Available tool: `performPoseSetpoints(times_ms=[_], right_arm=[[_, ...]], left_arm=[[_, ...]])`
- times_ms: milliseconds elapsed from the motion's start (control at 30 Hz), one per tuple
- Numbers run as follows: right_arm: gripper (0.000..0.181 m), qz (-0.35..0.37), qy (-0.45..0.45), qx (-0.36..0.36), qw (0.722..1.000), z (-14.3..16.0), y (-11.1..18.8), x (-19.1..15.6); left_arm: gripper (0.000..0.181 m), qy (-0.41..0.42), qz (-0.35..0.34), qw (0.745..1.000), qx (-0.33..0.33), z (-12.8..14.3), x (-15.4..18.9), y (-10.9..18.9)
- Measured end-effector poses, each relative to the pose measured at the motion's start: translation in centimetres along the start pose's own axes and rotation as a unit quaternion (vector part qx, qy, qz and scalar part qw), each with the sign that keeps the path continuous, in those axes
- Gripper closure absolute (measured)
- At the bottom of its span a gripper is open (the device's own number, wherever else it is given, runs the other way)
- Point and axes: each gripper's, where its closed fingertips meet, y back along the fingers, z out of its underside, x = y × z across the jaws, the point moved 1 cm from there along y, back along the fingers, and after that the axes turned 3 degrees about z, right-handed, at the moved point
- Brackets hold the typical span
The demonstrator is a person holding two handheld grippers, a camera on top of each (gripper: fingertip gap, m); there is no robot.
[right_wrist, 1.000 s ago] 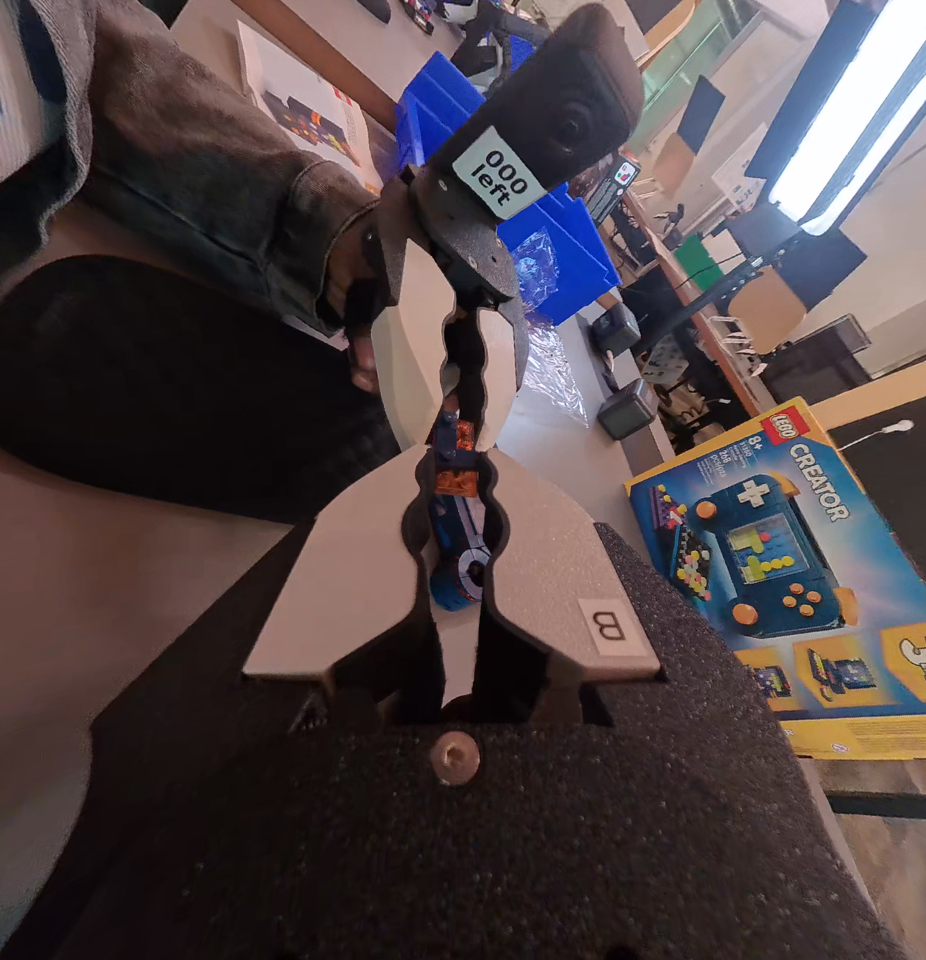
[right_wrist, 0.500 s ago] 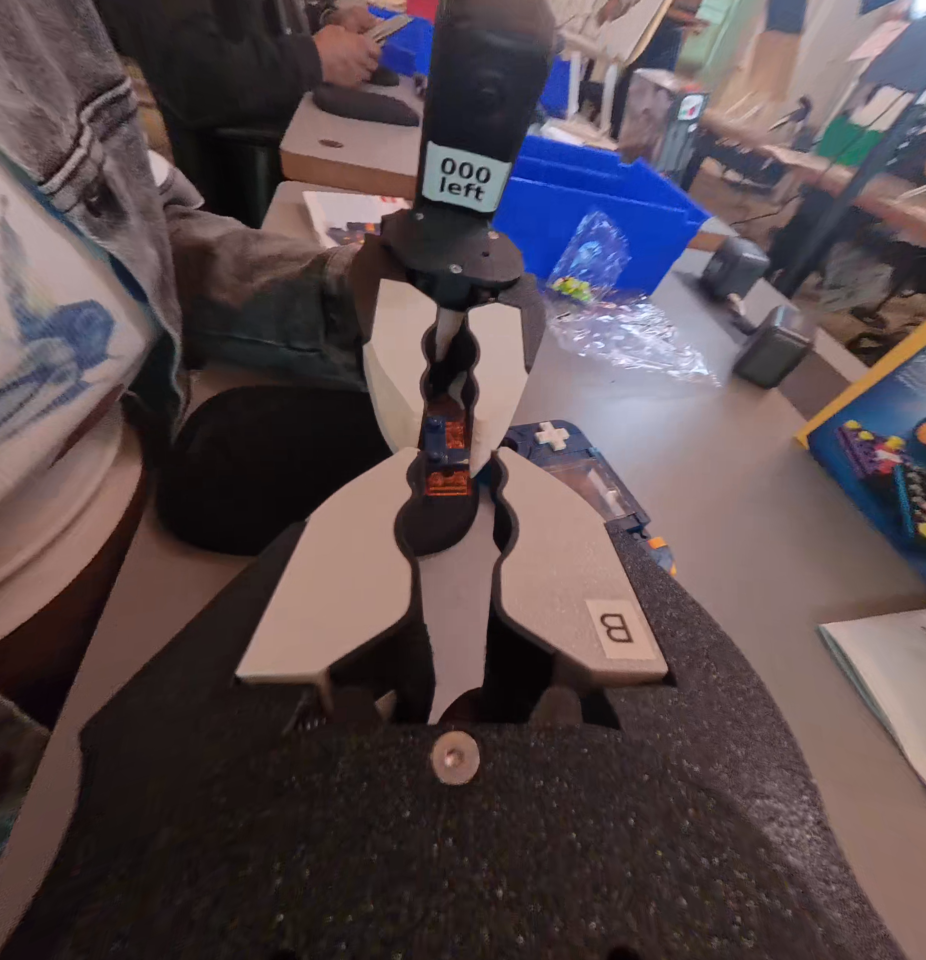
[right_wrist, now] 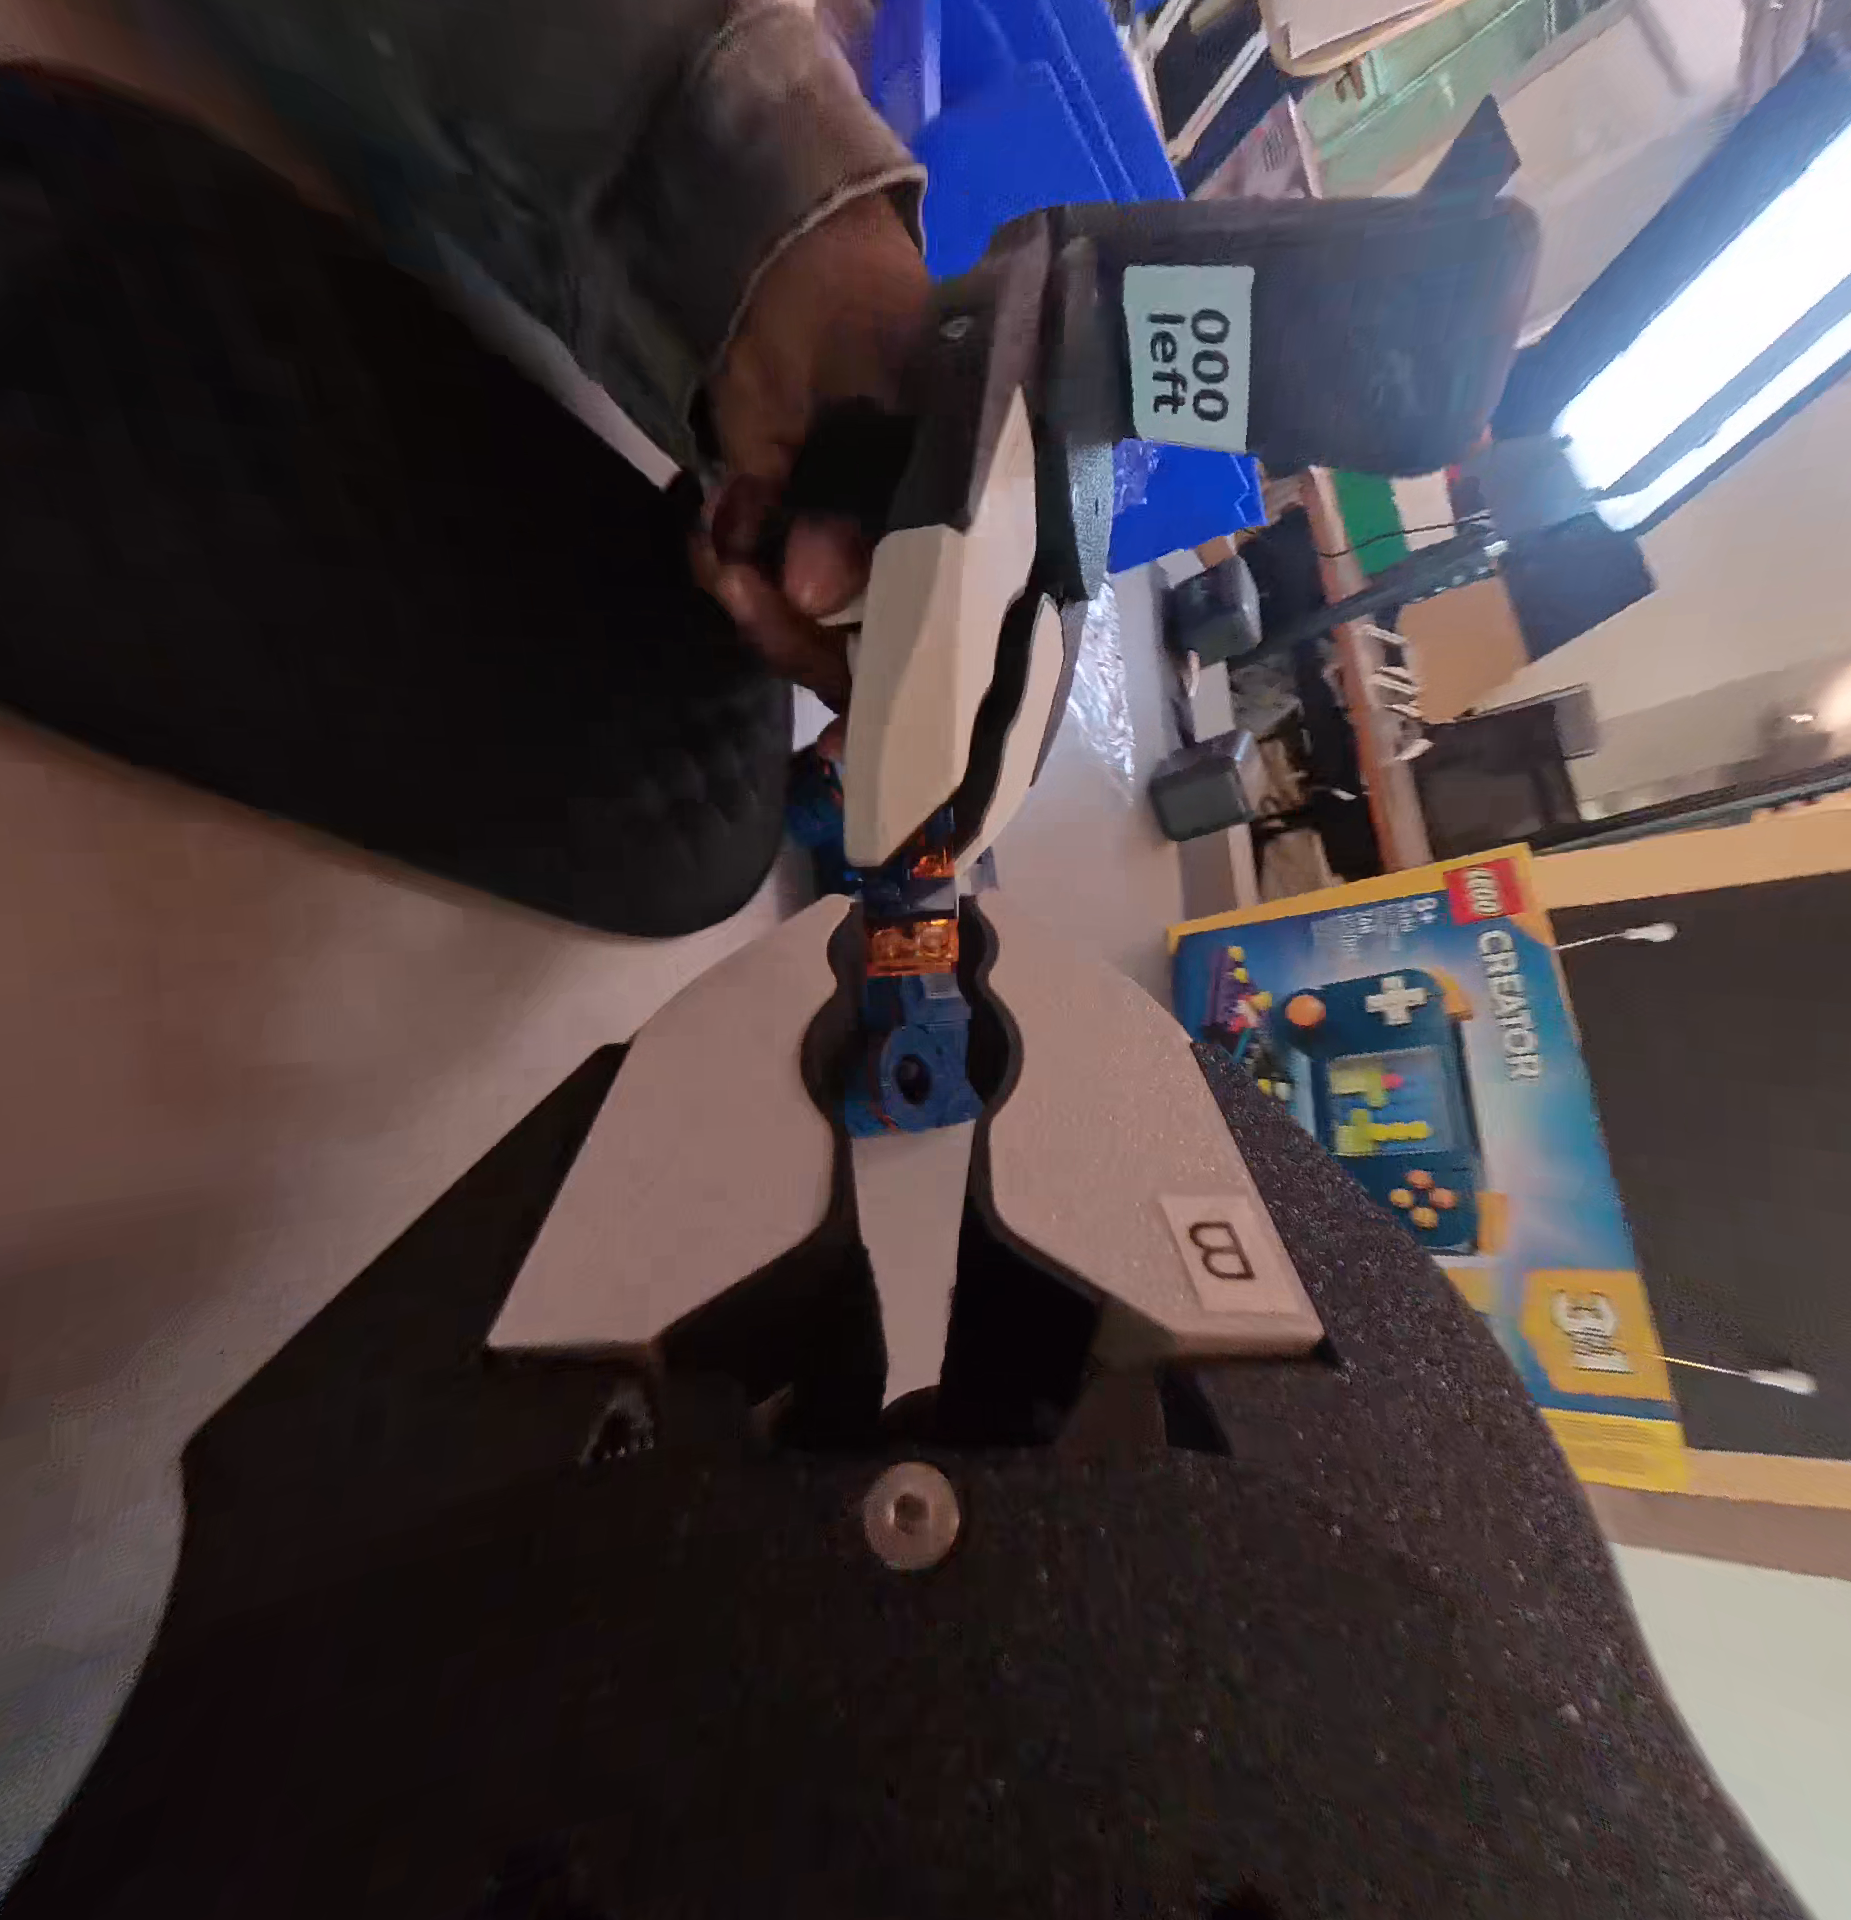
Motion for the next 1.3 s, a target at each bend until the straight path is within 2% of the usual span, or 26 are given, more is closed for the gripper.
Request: performPoseSetpoints(times_ms=[33,100,300,633,767,900,1067,1200,1300], right_arm=[[0.164,0.004,-0.011,0.004,1.0,0.0,-0.1,0.1],[0.164,-0.015,-0.095,0.028,0.995,0.1,-0.1,0.2],[0.165,-0.032,-0.248,0.094,0.964,-0.3,-0.1,0.6],[0.164,-0.023,-0.246,0.054,0.968,0.3,-0.3,0.4],[0.164,-0.018,-0.268,0.046,0.962,0.2,-0.2,0.8],[0.165,-0.007,-0.351,0.068,0.934,0.0,-0.1,1.4],[0.165,0.031,-0.497,0.075,0.864,0.7,-0.4,2.2],[0.165,0.078,-0.501,0.068,0.859,1.1,-0.4,2.6],[0.165,0.076,-0.537,0.071,0.837,1.5,-0.2,2.5]], left_arm=[[0.168,-0.005,0.0,1.0,0.006,-0.2,0.0,0.1],[0.168,-0.012,-0.015,1.0,0.004,-0.2,-0.2,0.0],[0.167,-0.054,-0.011,0.998,0.023,-0.9,0.3,0.4],[0.166,-0.035,-0.031,0.999,0.014,-0.7,-0.4,0.2],[0.165,-0.047,-0.035,0.998,0.029,-1.2,-0.3,0.4],[0.164,-0.066,-0.048,0.995,0.055,-2.0,-0.3,0.6],[0.161,-0.073,-0.093,0.989,0.093,-3.0,-1.4,1.0],[0.17,-0.069,-0.096,0.988,0.101,-3.0,-1.6,1.2],[0.175,-0.065,-0.102,0.987,0.105,-3.1,-1.9,1.3]])
